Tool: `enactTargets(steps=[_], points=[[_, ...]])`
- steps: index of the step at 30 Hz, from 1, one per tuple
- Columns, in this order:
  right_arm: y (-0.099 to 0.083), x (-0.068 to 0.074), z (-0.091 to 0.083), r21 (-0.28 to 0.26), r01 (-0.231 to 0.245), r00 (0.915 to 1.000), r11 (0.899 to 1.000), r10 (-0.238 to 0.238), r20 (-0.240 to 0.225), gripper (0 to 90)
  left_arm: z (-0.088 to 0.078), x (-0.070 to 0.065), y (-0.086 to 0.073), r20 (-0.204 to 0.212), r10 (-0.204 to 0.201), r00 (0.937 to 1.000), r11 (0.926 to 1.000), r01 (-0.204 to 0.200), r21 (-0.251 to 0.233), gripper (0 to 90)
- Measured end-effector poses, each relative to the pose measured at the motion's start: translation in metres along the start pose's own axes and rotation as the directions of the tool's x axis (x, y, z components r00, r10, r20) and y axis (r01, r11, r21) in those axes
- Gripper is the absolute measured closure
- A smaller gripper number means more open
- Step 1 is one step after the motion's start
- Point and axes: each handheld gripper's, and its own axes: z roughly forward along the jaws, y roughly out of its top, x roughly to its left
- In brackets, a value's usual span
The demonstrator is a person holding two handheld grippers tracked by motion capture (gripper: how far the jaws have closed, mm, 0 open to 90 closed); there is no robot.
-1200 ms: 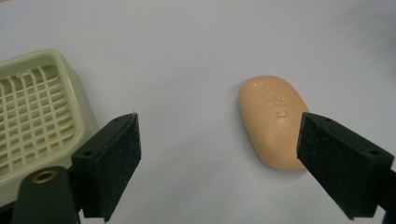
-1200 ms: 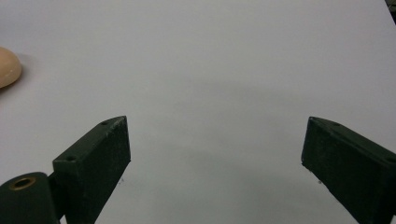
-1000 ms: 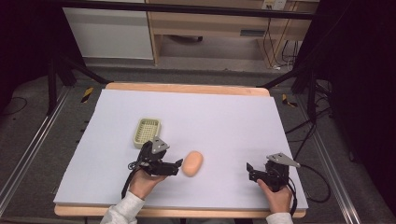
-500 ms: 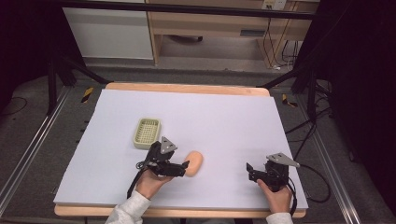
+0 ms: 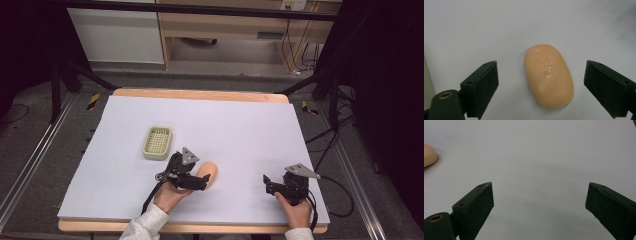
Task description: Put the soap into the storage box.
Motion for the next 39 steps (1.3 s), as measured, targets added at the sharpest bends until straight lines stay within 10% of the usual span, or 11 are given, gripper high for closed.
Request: enactTargets(steps=[39], points=[[0.0, 0.0, 0.001, 0.01, -0.009, 0.9999, 1.0, 0.009, -0.011, 8.3, 0.047, -0.014, -0.001, -0.028, 0.0, 0.9996, 0.9963, 0.003, 0.086, 9.4]])
